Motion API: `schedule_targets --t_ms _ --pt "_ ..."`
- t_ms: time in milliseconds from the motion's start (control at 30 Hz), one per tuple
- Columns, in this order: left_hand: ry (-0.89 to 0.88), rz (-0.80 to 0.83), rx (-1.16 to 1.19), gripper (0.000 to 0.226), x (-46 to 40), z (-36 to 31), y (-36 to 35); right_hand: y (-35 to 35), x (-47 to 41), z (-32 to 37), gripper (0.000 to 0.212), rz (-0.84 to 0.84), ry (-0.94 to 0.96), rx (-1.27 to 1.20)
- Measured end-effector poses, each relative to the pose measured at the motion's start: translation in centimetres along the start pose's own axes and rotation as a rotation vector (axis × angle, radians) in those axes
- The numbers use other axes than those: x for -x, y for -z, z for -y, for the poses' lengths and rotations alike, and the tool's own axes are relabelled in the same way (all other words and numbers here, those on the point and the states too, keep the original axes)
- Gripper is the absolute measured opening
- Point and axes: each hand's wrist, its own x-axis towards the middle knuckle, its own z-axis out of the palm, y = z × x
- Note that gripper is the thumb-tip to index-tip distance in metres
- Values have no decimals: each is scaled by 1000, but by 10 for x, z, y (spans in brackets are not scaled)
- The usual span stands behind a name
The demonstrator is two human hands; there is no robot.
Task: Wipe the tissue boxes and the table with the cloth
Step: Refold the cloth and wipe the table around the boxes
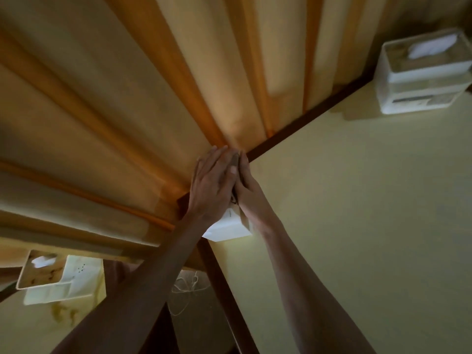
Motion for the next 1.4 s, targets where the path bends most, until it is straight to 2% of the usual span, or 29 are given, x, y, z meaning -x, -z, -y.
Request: schedule_targets --t_ms 67,133,167,200,267,333,433,533,633,700,800,933,1067,1200,1267,1400 --pt "42 -80 28 43 3 -3 3 3 2 3 64 -64 -36 138" --pt "66 -75 41 42 5 -8 8 10 4 3 92 -184 -113 238" --pt "63 -40 51 41 5 -10 10 11 6 6 99 -254 -137 260" --pt "54 6 69 40 4 -10 13 13 8 8 94 -313 -129 297" --pt "34 107 110 38 -5 -6 22 15 10 12 69 -403 -48 508" --pt "-11 230 111 39 -19 2 34 13 10 17 55 -402 39 671" --pt "-173 403 -17 37 -37 12 49 4 13 33 40 -344 111 767" --pt "-355 381 -46 26 -44 17 58 2 16 45 30 -281 155 919" --pt "-453 330 -95 22 -47 20 58 -1 22 50 24 -245 116 1014" --pt "-473 295 -120 23 -48 22 55 -2 28 51 21 -255 63 1021" --pt "-479 305 -162 28 -48 20 49 0 40 54 16 -308 3 872" --pt "-505 298 -137 30 -45 7 55 -3 57 69 23 -386 59 734" --pt "-344 316 80 13 -38 -10 77 3 72 88 16 -295 97 757" --pt "-261 353 155 14 -20 -25 100 14 96 114 7 -227 129 828" --pt "-239 413 165 15 -2 -29 110 17 111 126 5 -202 90 823" --pt "-210 634 90 16 44 -33 115 23 144 136 8 -101 -2 791"
